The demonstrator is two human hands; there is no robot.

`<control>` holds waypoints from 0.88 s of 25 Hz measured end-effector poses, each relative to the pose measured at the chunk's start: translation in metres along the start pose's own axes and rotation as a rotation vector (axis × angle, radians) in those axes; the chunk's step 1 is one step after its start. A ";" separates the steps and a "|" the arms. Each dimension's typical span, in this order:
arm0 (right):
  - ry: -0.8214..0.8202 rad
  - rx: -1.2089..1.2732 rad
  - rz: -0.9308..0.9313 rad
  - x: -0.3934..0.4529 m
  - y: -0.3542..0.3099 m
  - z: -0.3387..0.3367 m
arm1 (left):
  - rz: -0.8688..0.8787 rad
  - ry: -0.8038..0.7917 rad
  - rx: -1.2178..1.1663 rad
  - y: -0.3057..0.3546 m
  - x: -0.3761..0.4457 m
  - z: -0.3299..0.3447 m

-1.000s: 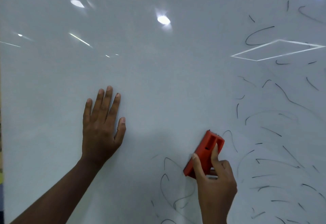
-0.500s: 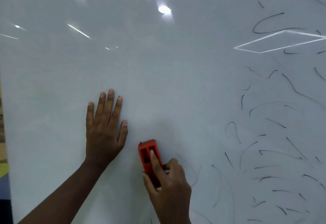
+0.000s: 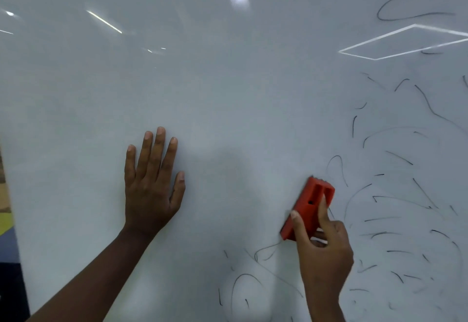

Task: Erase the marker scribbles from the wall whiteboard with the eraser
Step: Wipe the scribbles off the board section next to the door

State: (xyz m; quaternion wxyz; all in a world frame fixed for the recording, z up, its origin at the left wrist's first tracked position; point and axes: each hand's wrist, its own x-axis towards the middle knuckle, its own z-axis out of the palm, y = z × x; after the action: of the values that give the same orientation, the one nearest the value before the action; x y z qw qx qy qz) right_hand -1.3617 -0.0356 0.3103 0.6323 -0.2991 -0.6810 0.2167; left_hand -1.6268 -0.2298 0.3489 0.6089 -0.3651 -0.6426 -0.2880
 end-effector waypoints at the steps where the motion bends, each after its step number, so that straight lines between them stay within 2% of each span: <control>1: 0.011 0.018 0.028 -0.014 0.008 0.003 | -0.004 -0.001 0.001 0.001 -0.002 0.000; 5: 0.046 0.079 0.195 -0.060 0.015 0.013 | -0.021 -0.011 0.008 0.004 -0.015 0.000; 7: 0.032 0.099 0.181 -0.061 0.008 0.017 | -0.024 -0.011 0.010 0.006 -0.022 0.001; 15: -0.320 -0.224 -0.258 -0.121 -0.001 0.057 | -0.077 -0.016 -0.013 0.015 -0.039 0.004; 19: -0.307 -0.254 -0.399 -0.120 0.008 0.051 | -0.078 -0.043 -0.020 0.019 -0.058 0.003; 20: -0.262 -0.245 -0.347 -0.107 0.008 0.046 | -0.074 -0.047 -0.019 0.020 -0.062 0.003; 22: -0.135 -0.167 -0.074 -0.074 0.012 0.030 | -0.065 -0.052 -0.013 0.020 -0.069 0.004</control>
State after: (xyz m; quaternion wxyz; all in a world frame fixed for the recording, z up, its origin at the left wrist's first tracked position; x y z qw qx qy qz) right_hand -1.3878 -0.0755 0.2448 0.5657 -0.3100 -0.7482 0.1552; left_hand -1.6131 -0.2230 0.2787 0.5799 -0.3554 -0.6679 -0.3021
